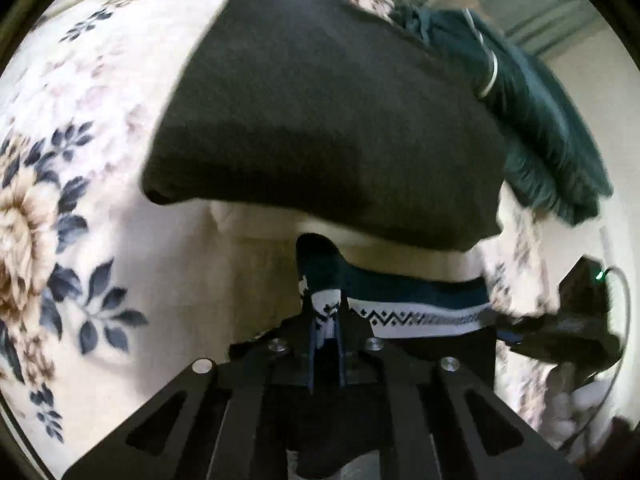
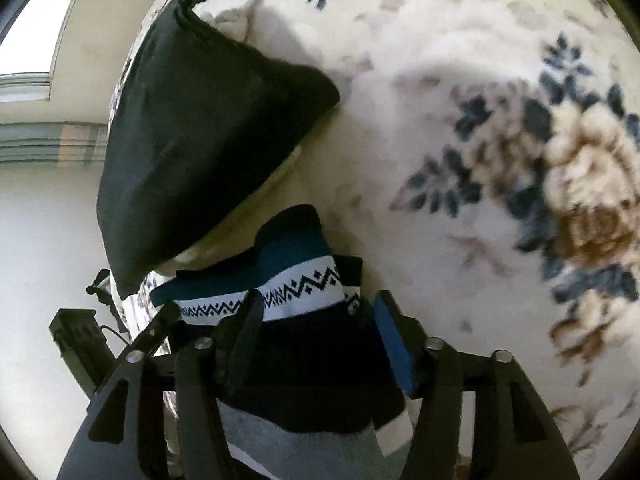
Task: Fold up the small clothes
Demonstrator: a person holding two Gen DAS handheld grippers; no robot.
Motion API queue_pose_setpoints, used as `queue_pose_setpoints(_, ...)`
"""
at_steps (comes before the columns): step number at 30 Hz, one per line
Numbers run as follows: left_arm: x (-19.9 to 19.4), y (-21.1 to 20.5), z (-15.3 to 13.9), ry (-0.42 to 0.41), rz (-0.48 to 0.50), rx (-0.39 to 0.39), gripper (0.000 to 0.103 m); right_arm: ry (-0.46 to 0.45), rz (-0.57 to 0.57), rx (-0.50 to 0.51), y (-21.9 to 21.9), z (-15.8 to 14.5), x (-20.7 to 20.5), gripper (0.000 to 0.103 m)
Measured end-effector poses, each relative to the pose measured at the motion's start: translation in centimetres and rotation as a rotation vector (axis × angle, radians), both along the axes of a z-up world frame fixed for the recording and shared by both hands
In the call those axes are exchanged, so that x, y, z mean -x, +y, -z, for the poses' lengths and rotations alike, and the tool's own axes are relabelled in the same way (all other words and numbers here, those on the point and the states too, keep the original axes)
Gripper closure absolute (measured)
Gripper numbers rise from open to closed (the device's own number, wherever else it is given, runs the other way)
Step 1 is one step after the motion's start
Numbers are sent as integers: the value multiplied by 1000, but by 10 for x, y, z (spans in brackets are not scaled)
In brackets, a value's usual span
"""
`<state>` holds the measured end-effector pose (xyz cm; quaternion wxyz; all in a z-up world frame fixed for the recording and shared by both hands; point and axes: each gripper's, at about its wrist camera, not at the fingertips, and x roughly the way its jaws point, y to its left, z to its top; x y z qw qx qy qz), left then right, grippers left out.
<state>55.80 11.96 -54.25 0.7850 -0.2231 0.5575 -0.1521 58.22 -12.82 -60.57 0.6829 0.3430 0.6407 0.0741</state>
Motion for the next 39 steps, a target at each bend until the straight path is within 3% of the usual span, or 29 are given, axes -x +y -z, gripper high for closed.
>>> queue_pose_setpoints(1, 2, 5, -3, -16, -21, 12, 98, -27, -7, 10, 4, -3, -2, 92)
queue_pose_setpoints(5, 1, 22, 10, 5, -60, 16, 98, -108, -7, -3, 9, -16, -5, 94)
queue_pose_setpoints(9, -4, 27, 26, 97, -90, 88, 93, -54, -74, 120, 23, 1, -23, 94)
queue_pose_setpoints(10, -3, 26, 23, 99, -96, 89, 82, -26, -86, 130, 23, 7, -24, 93)
queue_pose_setpoints(11, 0, 28, 16, 90, -100, 85, 64, 5, -90, 120, 24, 13, -26, 93)
queue_pose_setpoints(12, 8, 32, 7, 65, -103, 96, 55, 24, -88, 100, 21, 14, -25, 91)
queue_pose_setpoints(13, 15, 33, 0, 51, -110, 107, 42, 28, -88, 81, 18, 13, -23, 83)
queue_pose_setpoints(16, 54, 43, -20, 13, -141, 187, 39, 33, -105, 15, 4, 5, -9, 39)
queue_pose_setpoints(17, 73, 46, -25, 10, -154, 218, 32, 26, -117, -13, -3, 1, 0, 31)
queue_pose_setpoints(20, 125, 53, -32, 31, -195, 299, 27, 40, -151, -74, -16, -2, 18, 16)
queue_pose_setpoints(24, 194, 43, -22, 108, -259, 465, 17, 92, -199, -129, -36, 6, 48, 12)
queue_pose_setpoints(25, 212, 42, -19, 128, -276, 496, 17, 98, -207, -134, -38, 7, 52, 6)
queue_pose_setpoints(26, 227, 37, -17, 141, -291, 500, 17, 105, -223, -145, -40, 10, 58, 0)
queue_pose_setpoints(30, 275, 18, -12, 160, -390, 470, 17, 150, -253, -177, -50, 29, 77, 0)
queue_pose_setpoints(34, 296, 0, 16, 193, -484, 531, 17, 168, -286, -215, -40, 46, 76, 0)
queue_pose_setpoints(39, 280, -17, 46, 155, -576, 590, 17, 155, -287, -297, -31, 64, 51, 0)
